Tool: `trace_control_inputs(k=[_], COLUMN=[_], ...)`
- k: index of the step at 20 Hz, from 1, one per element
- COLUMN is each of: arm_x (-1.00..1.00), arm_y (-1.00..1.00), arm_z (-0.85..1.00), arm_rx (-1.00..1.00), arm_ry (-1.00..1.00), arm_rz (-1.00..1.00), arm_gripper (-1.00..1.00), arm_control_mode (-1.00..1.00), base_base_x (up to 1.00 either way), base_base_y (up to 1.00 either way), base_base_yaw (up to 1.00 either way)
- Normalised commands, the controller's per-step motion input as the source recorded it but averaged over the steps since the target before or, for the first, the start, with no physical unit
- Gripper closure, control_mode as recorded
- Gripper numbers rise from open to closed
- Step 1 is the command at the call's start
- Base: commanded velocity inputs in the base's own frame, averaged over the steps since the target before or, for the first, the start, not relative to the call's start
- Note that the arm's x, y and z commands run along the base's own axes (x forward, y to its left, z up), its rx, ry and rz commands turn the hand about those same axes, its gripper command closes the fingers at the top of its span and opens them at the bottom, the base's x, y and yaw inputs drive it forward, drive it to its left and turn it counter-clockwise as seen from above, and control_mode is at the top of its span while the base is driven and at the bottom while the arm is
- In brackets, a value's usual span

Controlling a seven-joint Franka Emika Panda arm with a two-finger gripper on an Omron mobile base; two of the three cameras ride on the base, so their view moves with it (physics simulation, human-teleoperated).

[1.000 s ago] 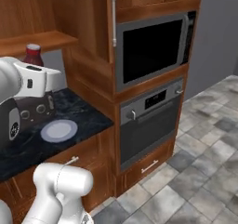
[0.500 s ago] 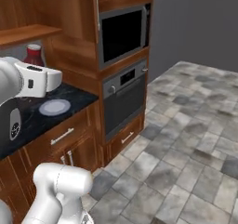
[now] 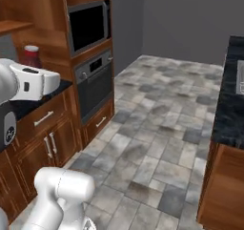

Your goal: Move the hot dog bun to the plate on the dining table and place the condiment next to that plate. Then navigate to the fridge and take the sausage and place it on the plate as well.

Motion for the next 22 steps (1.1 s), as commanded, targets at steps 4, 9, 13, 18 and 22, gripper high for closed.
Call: trace_control_inputs(k=[4,9,13,18,22], arm_x=[0.00,0.00,0.00,0.00,0.00], arm_y=[0.00,0.00,0.00,0.00,0.00], arm_z=[0.00,0.00,0.00,0.00,0.00], arm_rx=[0.00,0.00,0.00,0.00,0.00], arm_ry=[0.00,0.00,0.00,0.00,0.00], arm_rz=[0.00,0.00,0.00,0.00,0.00], arm_gripper=[1.00,1.00,1.00,1.00,1.00], arm_control_mode=[1.00,1.00,1.00,1.00,1.00], base_base_x=[-0.09,0.00,0.02,0.02,0.11], base_base_y=[-0.98,-1.00,-1.00,-1.00,-1.00], base_base_yaw=[-0.12,-0.03,0.00,0.00,0.04])
